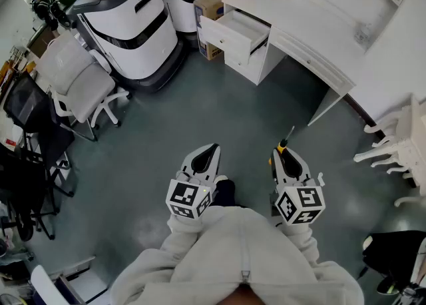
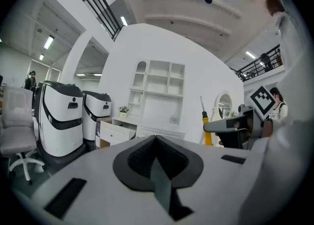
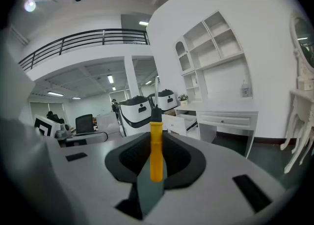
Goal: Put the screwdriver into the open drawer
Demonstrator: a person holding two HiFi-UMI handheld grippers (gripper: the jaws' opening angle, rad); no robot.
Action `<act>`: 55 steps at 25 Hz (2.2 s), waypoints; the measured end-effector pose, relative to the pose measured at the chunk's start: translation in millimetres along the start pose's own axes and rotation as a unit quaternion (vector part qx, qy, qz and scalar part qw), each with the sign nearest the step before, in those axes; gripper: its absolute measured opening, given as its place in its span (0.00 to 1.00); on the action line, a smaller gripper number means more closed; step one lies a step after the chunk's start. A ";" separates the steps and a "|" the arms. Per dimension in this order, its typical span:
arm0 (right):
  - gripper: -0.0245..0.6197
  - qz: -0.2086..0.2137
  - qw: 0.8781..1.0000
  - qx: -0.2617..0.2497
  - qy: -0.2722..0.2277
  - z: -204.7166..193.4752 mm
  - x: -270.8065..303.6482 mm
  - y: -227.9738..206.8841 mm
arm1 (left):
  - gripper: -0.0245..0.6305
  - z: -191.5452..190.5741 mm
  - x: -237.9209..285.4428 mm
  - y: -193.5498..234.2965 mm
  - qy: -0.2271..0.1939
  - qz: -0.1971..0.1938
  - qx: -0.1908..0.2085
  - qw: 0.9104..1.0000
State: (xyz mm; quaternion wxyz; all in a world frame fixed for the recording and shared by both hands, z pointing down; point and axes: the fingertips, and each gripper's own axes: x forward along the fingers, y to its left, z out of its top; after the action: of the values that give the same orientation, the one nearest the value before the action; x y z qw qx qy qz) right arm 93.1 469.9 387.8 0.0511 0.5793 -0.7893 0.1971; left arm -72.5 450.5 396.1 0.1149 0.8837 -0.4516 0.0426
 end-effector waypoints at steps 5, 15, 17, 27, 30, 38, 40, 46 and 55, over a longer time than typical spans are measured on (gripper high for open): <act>0.18 -0.004 1.000 0.027 -0.002 -10.8 -26.9 -0.3 | 0.06 -4.0 -18.0 -19.2 0.005 -0.001 0.015 1.000; 0.18 -0.015 0.999 0.042 -0.018 -28.4 -62.2 -0.2 | 0.06 -18.7 -40.9 -47.0 0.017 -0.010 0.029 0.999; 0.18 -0.013 0.999 0.043 -0.017 -30.3 -62.3 0.6 | 0.06 -21.0 -42.0 -47.1 0.018 -0.009 0.028 0.999; 0.18 -0.001 0.999 0.053 -0.014 -21.1 -40.8 -16.0 | 0.06 -13.1 -17.7 -40.5 0.020 0.003 0.030 0.999; 0.18 0.003 0.999 0.054 -0.009 -18.5 -24.9 -22.3 | 0.06 -13.2 -1.2 -34.1 0.023 0.001 0.029 0.999; 0.18 -0.010 0.999 0.040 -0.008 19.3 34.8 -54.3 | 0.06 17.3 78.8 -3.5 0.010 -0.018 0.026 0.999; 0.18 -0.014 0.999 0.037 -0.012 33.3 52.2 -61.1 | 0.06 28.8 99.3 5.4 0.006 -0.025 0.029 0.999; 0.18 -0.011 0.999 0.028 -0.026 70.8 112.4 -70.3 | 0.06 63.8 150.5 43.7 -0.015 -0.034 0.042 0.998; 0.18 -0.010 0.999 0.025 -0.037 96.8 188.3 -73.2 | 0.06 85.5 205.0 101.3 -0.024 -0.041 0.052 0.998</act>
State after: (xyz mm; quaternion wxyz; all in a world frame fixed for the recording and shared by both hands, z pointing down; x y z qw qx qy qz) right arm 114.9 247.2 375.7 0.0094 0.5950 -0.7795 0.1954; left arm -36.2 210.9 366.5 0.0601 0.9071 -0.4147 0.0400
